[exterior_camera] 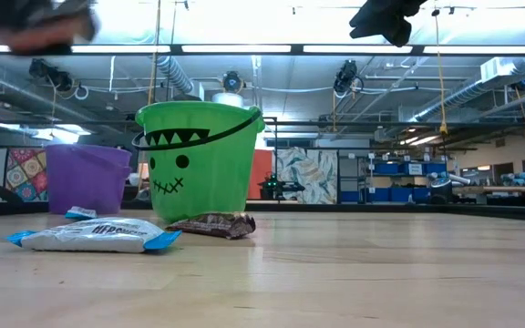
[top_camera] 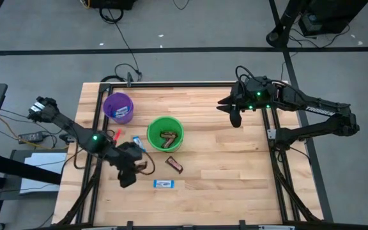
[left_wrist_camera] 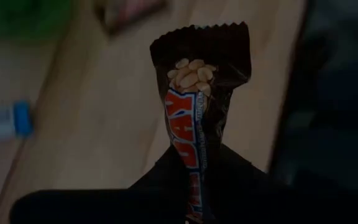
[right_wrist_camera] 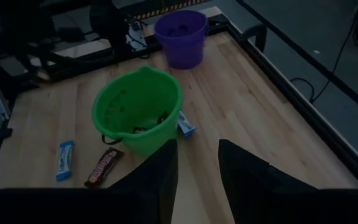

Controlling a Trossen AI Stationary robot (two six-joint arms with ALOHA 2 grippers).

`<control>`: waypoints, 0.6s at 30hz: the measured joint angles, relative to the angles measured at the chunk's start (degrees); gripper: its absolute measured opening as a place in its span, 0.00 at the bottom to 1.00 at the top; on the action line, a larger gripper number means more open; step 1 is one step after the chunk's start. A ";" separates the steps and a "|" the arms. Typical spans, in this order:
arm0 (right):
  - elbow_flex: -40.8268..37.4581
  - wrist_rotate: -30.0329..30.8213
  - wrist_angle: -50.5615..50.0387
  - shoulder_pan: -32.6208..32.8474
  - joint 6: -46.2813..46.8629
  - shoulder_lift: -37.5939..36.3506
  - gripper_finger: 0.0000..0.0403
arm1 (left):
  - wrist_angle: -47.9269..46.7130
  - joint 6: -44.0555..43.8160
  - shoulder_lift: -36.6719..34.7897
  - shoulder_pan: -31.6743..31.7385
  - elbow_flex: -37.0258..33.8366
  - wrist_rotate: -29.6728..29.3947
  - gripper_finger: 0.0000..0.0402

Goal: Sort candy by brand, put in halloween buckets
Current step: Put the left black chocolate bar into the green bucket

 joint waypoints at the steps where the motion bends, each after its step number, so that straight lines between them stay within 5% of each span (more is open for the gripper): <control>1: 0.00 0.29 0.01 -0.01 -0.01 0.00 0.32 | 0.71 0.09 0.00 0.76 1.77 -1.13 0.13; 8: 0.00 4.26 0.01 -0.08 1.24 0.00 0.32 | 13.95 1.74 -0.04 7.18 12.86 -4.96 0.13; 18: 0.00 3.44 -0.01 -0.01 -1.66 0.00 0.32 | 55.73 -1.70 -0.09 12.14 16.03 6.86 0.13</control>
